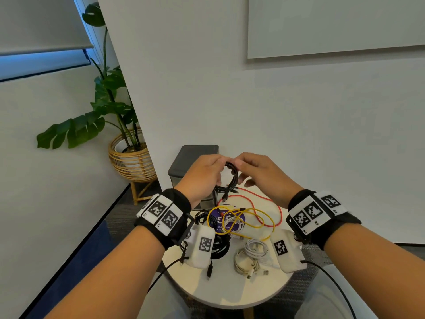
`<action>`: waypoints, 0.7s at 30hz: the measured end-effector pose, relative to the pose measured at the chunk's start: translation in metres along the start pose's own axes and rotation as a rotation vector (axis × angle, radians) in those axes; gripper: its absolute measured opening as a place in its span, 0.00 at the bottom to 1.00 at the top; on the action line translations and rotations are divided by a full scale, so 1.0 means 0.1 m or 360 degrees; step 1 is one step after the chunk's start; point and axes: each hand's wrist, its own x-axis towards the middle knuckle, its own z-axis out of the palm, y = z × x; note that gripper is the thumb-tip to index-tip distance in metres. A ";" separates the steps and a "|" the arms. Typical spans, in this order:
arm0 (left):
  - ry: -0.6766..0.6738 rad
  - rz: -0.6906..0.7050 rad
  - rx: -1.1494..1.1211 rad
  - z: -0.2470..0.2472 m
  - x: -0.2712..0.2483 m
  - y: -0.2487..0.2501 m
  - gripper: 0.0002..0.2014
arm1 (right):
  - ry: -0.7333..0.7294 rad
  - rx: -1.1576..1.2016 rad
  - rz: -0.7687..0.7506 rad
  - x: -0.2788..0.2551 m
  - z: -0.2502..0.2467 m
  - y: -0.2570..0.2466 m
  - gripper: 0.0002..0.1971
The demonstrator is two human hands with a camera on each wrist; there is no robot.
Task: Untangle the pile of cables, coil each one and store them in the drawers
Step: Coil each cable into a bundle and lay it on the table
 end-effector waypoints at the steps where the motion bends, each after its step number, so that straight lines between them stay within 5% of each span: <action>1: 0.0020 -0.0008 -0.0029 -0.01 0.00 -0.02 0.18 | -0.0076 0.0088 0.0110 0.00 0.00 0.03 0.12; 5: 0.0082 -0.0042 -0.0109 -0.03 -0.02 -0.05 0.18 | -0.0422 -0.0055 0.0135 -0.06 0.04 0.13 0.09; 10: 0.0219 -0.0065 -0.0272 -0.10 -0.04 0.01 0.16 | -0.0422 -0.0297 -0.0103 -0.07 0.09 0.18 0.05; 15: 0.0243 -0.0031 -0.0298 -0.15 -0.05 0.00 0.15 | -0.0509 -0.0549 -0.0094 -0.06 0.06 0.25 0.05; 21: 0.0162 -0.0009 -0.0143 -0.11 -0.10 -0.06 0.16 | -0.0126 -0.0075 0.0142 0.07 0.05 0.04 0.09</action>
